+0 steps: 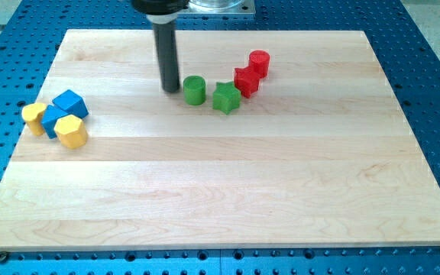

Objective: Make a group of red and green blocks

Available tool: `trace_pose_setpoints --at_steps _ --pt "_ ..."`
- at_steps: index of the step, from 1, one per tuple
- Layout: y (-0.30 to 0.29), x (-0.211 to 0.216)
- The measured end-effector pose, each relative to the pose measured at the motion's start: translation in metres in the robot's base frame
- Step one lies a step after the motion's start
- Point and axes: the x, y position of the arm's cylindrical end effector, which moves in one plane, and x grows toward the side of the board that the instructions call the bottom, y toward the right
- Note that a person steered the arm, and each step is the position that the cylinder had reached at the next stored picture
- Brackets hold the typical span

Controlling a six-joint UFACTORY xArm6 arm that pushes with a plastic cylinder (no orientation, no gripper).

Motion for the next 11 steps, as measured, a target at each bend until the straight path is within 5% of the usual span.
trace_pose_setpoints --at_steps 1,3,4,6,7,8,11 --pt "0.018 0.050" --pt "0.076 0.039" --pt "0.081 0.102" --pt "0.141 0.026" --pt "0.196 0.033" --pt "0.240 -0.037" --pt "0.177 -0.048"
